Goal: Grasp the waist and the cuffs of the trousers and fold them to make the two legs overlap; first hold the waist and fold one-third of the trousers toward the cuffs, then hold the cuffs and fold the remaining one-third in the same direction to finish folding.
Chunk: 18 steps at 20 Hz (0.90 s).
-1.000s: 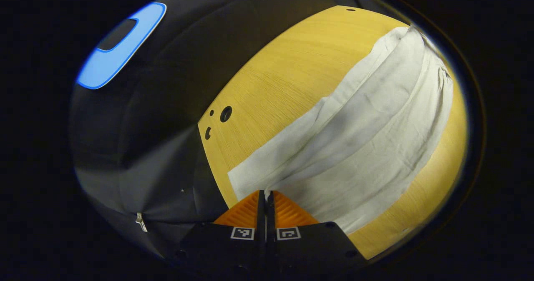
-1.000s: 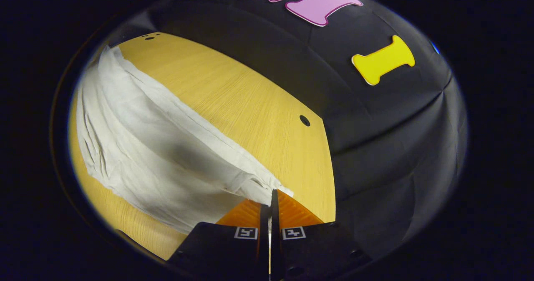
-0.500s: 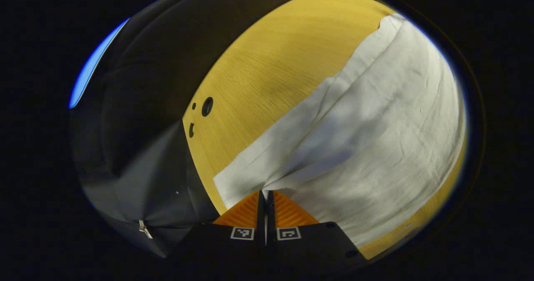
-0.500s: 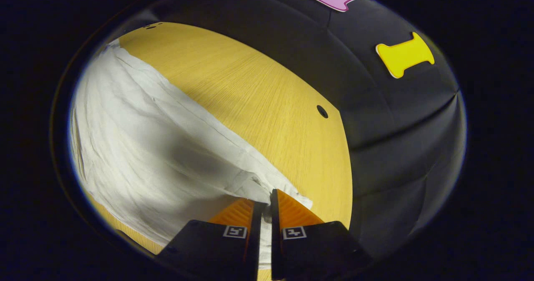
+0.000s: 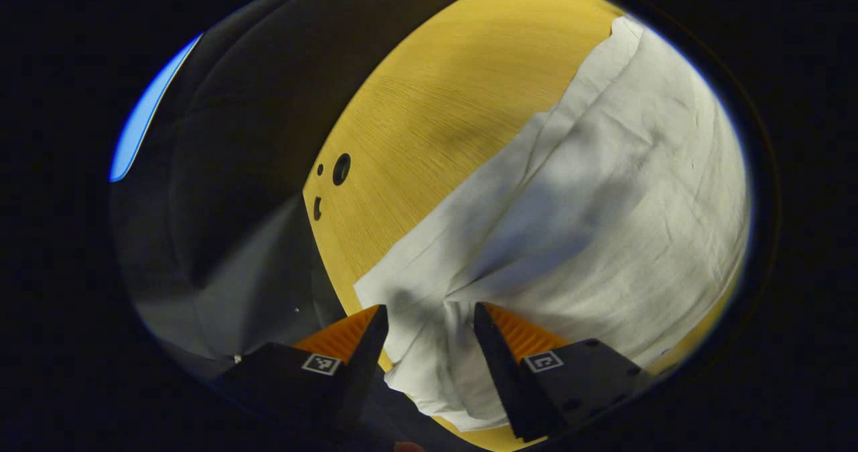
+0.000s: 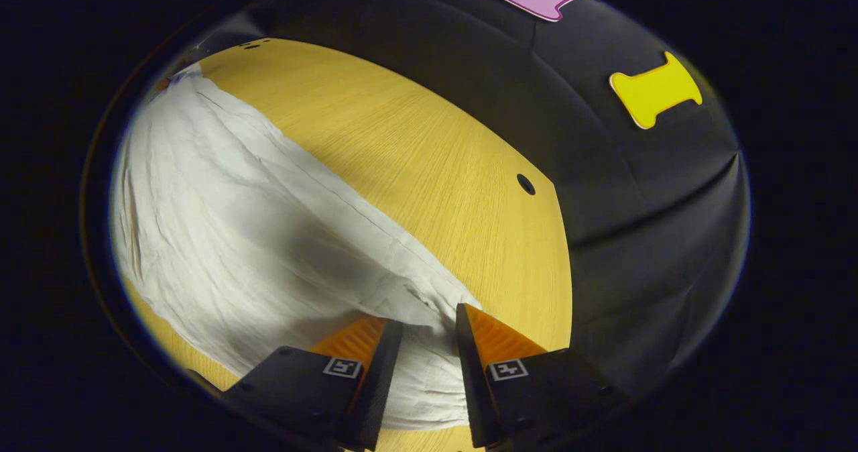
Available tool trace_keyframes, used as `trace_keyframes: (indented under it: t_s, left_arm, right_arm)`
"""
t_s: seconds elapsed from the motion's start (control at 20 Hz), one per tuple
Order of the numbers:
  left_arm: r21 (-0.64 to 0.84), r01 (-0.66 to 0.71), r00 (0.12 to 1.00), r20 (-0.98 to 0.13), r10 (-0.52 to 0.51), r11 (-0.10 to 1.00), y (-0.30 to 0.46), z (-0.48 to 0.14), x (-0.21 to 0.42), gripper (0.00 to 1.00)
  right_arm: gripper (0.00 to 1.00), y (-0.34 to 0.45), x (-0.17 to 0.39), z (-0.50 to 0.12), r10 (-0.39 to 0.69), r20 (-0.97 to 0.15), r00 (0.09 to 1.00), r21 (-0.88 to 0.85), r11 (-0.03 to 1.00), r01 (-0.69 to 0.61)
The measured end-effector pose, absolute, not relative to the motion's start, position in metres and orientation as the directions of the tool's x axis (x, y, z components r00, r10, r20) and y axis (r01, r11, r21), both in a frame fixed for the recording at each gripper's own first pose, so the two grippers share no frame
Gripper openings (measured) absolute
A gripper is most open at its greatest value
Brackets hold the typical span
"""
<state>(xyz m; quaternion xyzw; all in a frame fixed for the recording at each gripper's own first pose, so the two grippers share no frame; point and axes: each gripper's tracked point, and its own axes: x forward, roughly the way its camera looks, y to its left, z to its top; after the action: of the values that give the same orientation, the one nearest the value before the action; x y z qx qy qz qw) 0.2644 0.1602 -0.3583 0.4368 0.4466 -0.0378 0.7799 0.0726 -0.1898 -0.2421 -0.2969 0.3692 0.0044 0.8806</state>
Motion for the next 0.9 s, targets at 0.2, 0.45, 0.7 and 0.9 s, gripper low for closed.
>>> trace_keyframes:
  t_s: [0.2, 0.45, 0.7, 0.9]
  left_arm:
    - [0.654, 0.478, 0.620, -0.724, 0.302, 0.587, 0.168, -0.347, 0.248, 0.92]
    - [0.680, 0.499, 0.666, -0.697, 0.265, 0.537, 0.170, -0.333, 0.214, 0.92]
    - [0.655, 0.357, 0.716, -0.650, 0.255, 0.666, 0.163, -0.318, 0.179, 0.92]
    - [0.581, 0.219, 0.735, -0.627, 0.260, 0.784, 0.152, -0.312, 0.157, 0.92]
  right_arm:
    - [0.58, -0.185, 0.059, -0.231, -0.195, -0.649, 0.735, -0.519, 0.820, -0.241]
    - [0.70, -0.186, 0.033, -0.197, -0.213, -0.575, 0.790, -0.551, 0.814, -0.181]
    - [0.74, -0.191, -0.011, -0.175, -0.264, -0.572, 0.777, -0.341, 0.938, 0.069]
    - [0.74, -0.190, -0.036, -0.183, -0.267, -0.625, 0.734, -0.042, 0.950, 0.310]
